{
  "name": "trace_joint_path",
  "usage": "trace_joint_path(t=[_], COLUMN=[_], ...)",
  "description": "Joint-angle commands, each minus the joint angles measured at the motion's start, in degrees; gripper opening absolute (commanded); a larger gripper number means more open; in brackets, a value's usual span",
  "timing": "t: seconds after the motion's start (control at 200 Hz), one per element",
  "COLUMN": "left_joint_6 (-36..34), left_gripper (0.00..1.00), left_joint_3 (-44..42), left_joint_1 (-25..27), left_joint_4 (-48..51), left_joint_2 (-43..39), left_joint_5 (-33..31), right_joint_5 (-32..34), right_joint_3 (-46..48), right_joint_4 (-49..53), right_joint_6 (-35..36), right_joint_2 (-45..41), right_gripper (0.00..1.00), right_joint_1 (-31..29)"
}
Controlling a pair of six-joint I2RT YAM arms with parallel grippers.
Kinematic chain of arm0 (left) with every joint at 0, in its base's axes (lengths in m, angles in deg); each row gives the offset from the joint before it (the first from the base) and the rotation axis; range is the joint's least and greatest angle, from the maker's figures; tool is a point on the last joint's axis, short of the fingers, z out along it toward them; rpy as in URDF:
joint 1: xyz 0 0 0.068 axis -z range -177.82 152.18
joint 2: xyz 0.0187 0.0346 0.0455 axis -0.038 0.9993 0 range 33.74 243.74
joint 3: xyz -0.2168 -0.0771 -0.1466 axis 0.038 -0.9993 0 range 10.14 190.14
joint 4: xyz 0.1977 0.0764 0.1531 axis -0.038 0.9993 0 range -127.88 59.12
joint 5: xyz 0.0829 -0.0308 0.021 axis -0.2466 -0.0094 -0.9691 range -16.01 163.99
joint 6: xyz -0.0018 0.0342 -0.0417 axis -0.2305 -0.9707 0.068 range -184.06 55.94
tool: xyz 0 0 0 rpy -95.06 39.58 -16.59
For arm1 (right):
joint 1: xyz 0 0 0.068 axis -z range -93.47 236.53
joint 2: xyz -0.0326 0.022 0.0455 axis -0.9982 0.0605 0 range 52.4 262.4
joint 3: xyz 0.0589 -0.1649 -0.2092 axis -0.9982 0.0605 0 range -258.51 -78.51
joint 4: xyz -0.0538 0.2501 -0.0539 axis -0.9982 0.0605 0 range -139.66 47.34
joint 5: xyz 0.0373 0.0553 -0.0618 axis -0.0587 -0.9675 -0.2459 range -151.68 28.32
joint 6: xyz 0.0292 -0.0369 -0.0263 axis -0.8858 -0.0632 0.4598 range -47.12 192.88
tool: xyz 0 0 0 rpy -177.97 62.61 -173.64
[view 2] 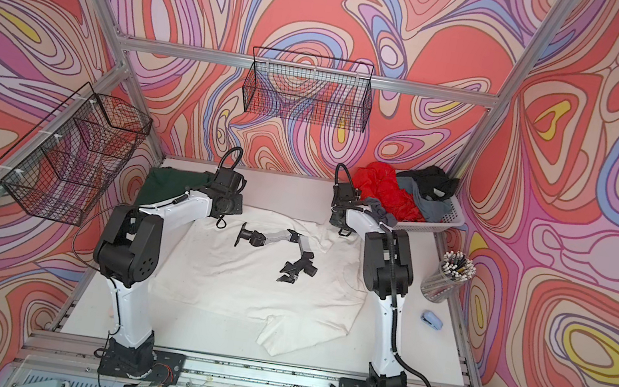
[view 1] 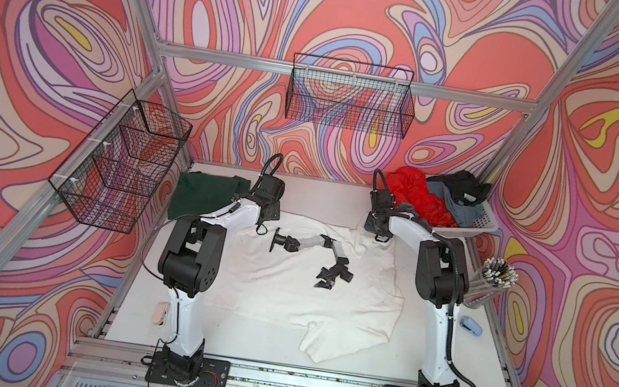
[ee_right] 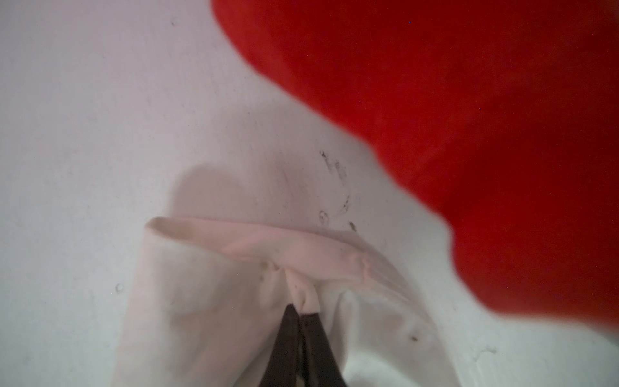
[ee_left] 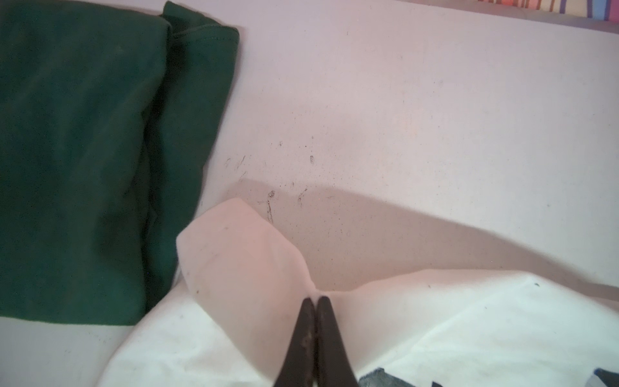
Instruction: Fold and stack the t-shirts
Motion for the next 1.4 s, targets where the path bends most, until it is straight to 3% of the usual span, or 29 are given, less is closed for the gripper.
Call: trace_joint_path(t=[0.0, 0.376, 0.731, 1.097, 1.397], left_joint_6=[-1.0, -1.0, -1.0, 0.1, -0.4], left_gripper=[0.00, 0.00, 0.00, 0.00, 0.00], left_joint_3=[0.9, 1.0, 0.5, -3.0, -4.2], left_joint_1=[0.1, 0.1, 0.1, 0.1, 0.1], left_joint_4=[0.1, 0.1, 0.1, -2.7, -3.9], left_joint_2=[0.0, 0.2, -0.6, -1.9, -1.7], left_joint_5=[-0.5, -0.6, -0.5, 0.6, 1.3], right_joint_5=[1.6, 5.9, 4.7, 6.1, 8.0], right_joint_3=[-0.3, 6.7, 12.8, 24.7, 32.6], right_joint_4=[-0.5, 0.9, 1.4, 3.5, 6.2], right_joint_6=[0.6, -2.0, -4.7, -11.2, -14.5], right_joint_2=[0.3, -9.5, -16.9, -27.7, -36.4], right_gripper=[0.00, 0.00, 0.00, 0.00, 0.00], right_joint_1=[0.1, 0.0, -0.4, -5.9, -6.4])
